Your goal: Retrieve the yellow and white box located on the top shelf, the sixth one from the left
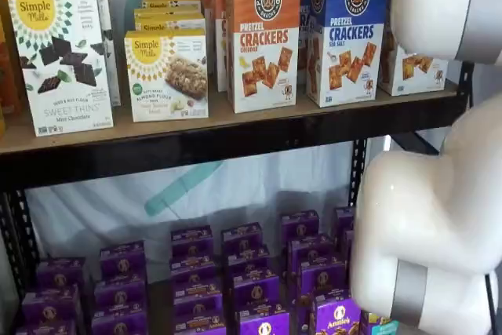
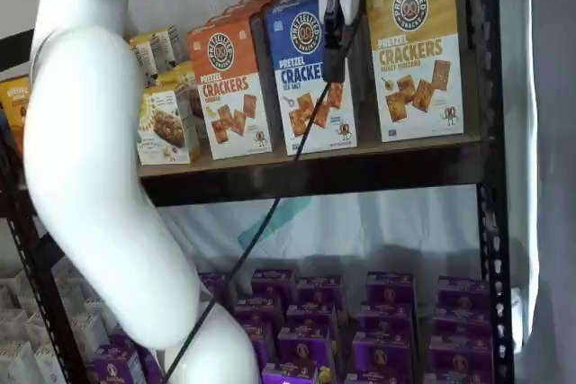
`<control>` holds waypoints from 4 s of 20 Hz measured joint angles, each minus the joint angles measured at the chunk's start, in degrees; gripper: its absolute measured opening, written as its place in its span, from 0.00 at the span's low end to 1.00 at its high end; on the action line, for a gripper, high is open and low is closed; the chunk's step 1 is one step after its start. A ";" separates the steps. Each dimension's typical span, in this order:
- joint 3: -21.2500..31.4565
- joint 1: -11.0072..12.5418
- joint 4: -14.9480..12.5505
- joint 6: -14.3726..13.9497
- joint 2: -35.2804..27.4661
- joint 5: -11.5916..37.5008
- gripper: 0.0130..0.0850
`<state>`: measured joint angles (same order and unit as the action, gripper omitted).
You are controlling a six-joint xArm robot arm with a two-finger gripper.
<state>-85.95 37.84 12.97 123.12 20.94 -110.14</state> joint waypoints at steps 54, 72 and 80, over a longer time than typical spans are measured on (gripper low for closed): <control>-6.45 8.64 22.92 -0.11 -5.84 12.65 1.00; -12.49 6.61 21.02 -0.68 -12.17 14.13 1.00; -14.77 5.71 19.47 -0.90 -13.62 14.42 1.00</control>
<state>-100.72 43.55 32.44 122.22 7.32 -95.72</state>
